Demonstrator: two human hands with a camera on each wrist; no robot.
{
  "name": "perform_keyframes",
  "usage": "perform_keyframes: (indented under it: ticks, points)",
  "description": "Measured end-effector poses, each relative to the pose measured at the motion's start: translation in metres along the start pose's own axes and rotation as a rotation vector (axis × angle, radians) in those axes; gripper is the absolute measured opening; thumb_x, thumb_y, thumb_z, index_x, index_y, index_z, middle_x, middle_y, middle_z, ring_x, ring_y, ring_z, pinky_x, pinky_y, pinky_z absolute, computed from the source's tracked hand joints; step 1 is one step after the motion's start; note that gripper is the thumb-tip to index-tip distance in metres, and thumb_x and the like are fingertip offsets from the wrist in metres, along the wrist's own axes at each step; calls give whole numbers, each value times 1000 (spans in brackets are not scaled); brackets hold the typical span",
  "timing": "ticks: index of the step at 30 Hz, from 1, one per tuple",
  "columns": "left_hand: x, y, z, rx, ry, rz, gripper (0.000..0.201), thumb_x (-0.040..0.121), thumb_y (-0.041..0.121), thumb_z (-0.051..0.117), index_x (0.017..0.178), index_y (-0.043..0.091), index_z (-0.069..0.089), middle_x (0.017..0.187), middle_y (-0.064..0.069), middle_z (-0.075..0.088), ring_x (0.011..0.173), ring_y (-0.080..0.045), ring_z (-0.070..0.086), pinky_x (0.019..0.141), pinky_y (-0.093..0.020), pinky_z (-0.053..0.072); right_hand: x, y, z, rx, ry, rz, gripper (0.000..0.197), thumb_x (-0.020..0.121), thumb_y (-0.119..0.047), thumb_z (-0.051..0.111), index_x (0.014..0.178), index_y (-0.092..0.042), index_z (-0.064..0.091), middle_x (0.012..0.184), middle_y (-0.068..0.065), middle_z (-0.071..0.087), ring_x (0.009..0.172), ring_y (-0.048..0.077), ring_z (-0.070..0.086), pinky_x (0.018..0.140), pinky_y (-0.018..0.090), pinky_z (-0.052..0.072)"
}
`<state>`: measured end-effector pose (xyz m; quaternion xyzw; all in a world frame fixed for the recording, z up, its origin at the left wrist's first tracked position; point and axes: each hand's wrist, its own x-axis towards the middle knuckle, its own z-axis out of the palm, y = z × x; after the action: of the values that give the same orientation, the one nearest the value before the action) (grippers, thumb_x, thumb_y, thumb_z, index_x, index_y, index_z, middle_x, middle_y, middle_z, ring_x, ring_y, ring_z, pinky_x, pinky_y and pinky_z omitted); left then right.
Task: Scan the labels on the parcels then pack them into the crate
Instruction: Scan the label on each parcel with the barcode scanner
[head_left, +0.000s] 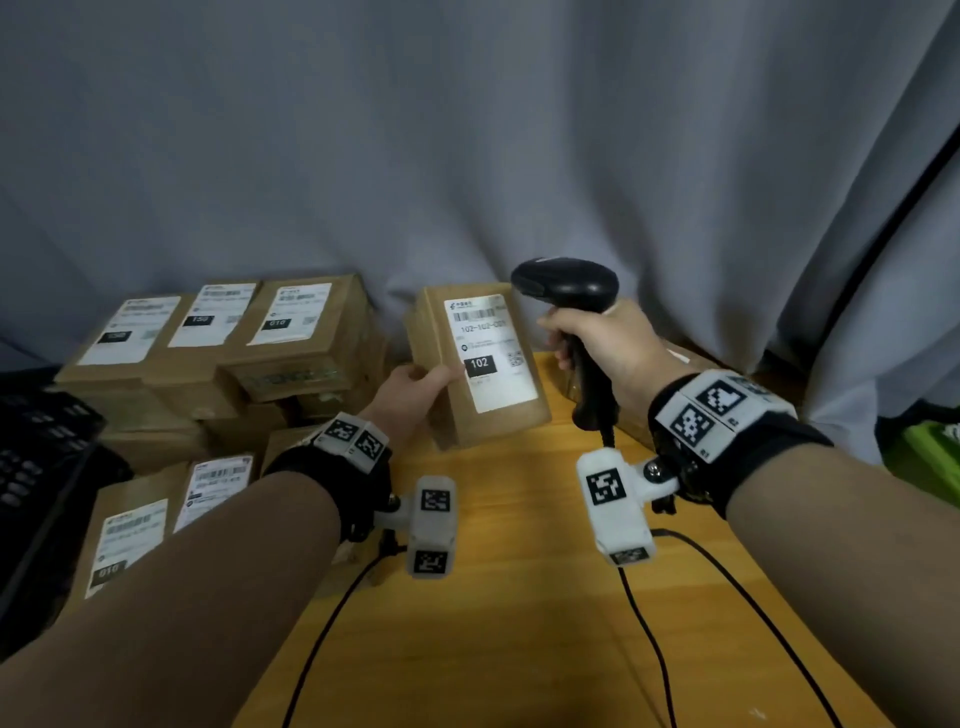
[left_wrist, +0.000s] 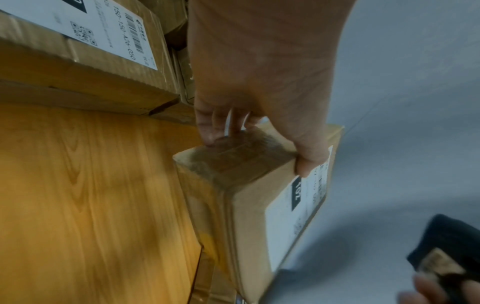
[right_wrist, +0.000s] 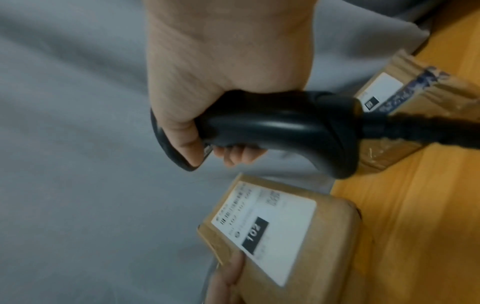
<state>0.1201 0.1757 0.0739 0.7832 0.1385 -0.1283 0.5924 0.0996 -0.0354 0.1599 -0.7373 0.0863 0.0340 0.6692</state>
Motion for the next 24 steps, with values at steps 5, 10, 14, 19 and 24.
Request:
perform_keyframes:
  ticks: [5,10,14,19,24]
  points:
    - [-31,-2,-20,-203,59,26,76,67,60,66,127,13,55,114,-3,68,102,-21,66,88,-41,55,1,22,25,98,-13,-76,5,81,-6,69,83,-4,65,58,1,59,56,16,55,61,29,48]
    - [-62,-17,-97,-364,192,108,55,87,47,61,131,17,50,118,-3,67,105,-21,66,76,-33,56,-2,25,83,50,20,-189,10,81,-5,70,82,-14,64,66,1,58,64,13,59,66,30,50]
    - [-86,-45,-185,-370,373,50,68,73,59,65,130,21,57,119,-4,69,108,-25,67,92,-46,53,-6,20,143,-10,-115,-251,10,79,-6,71,80,-14,65,64,1,60,65,15,60,70,34,53]
    - [-115,-95,-246,-298,510,-193,46,83,56,59,116,24,63,102,-4,73,94,-25,68,79,-37,55,-17,29,209,-72,-257,-203,9,79,-7,71,84,0,67,61,7,59,60,17,59,66,37,52]
    - [-117,-127,-239,-319,512,-327,42,88,51,58,116,19,62,106,-8,70,88,-22,65,77,-33,53,-22,46,240,-139,-314,-141,21,78,-8,71,90,10,68,64,12,59,63,20,59,65,36,50]
